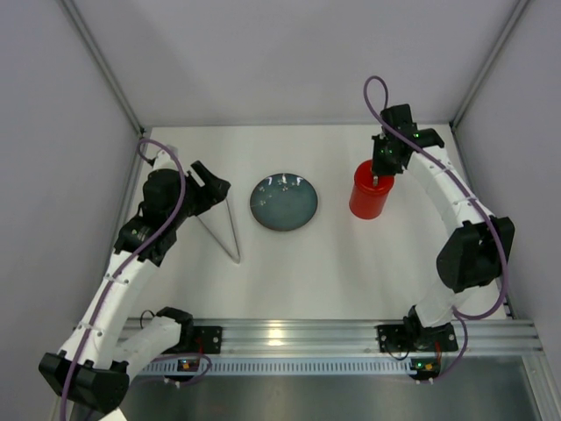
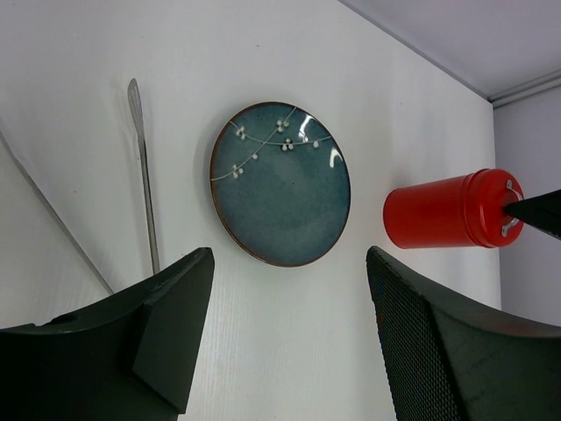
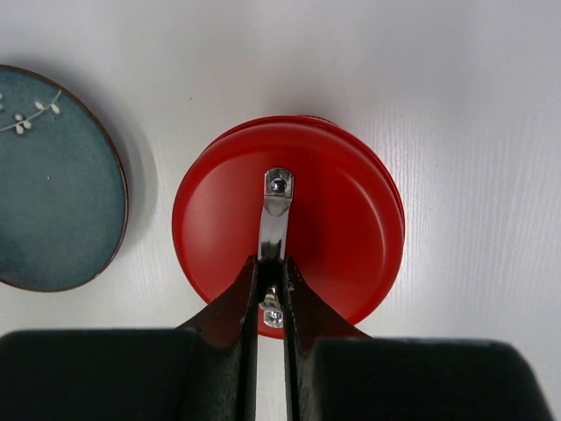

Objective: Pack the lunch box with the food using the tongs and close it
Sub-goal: Close the box lid on the packing box.

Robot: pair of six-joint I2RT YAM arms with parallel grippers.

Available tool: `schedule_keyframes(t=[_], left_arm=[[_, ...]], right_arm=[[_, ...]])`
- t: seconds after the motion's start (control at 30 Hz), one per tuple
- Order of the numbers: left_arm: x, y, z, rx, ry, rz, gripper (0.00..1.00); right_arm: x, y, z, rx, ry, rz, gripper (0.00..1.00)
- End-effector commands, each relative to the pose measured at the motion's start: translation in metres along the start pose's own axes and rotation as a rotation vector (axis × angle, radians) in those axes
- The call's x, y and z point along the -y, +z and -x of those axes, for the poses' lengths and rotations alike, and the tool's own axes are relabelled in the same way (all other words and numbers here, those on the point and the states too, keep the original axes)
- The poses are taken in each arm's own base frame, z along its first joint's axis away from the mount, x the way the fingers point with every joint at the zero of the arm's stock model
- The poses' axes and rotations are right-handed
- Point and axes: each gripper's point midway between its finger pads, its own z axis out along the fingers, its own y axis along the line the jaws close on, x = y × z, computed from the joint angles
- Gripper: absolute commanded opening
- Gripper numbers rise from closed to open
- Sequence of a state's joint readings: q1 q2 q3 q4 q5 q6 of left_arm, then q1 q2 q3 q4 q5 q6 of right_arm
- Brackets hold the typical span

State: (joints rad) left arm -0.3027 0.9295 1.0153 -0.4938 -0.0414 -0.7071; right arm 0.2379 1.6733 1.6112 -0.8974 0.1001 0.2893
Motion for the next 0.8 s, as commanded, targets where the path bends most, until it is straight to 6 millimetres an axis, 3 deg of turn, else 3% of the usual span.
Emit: schedule_keyframes(t=[0.0, 0.43, 0.77], left_arm=[[0.009, -0.003, 0.012, 0.031, 0.01, -0.025, 0.75], [0.009, -0.004, 0.013, 0.032, 0.01, -0.024, 0.75], [0.009, -0.004, 0.013, 0.034, 0.013, -0.024, 0.75]], right_arm=[[-0.005, -0.002, 0.016, 0.031, 0.027, 0.07, 0.0], [0.0, -0.017, 0.027, 0.066, 0.052, 0.083, 0.0], [-0.001, -0.009, 0.024, 0.038, 0.074, 0.136, 0.0]])
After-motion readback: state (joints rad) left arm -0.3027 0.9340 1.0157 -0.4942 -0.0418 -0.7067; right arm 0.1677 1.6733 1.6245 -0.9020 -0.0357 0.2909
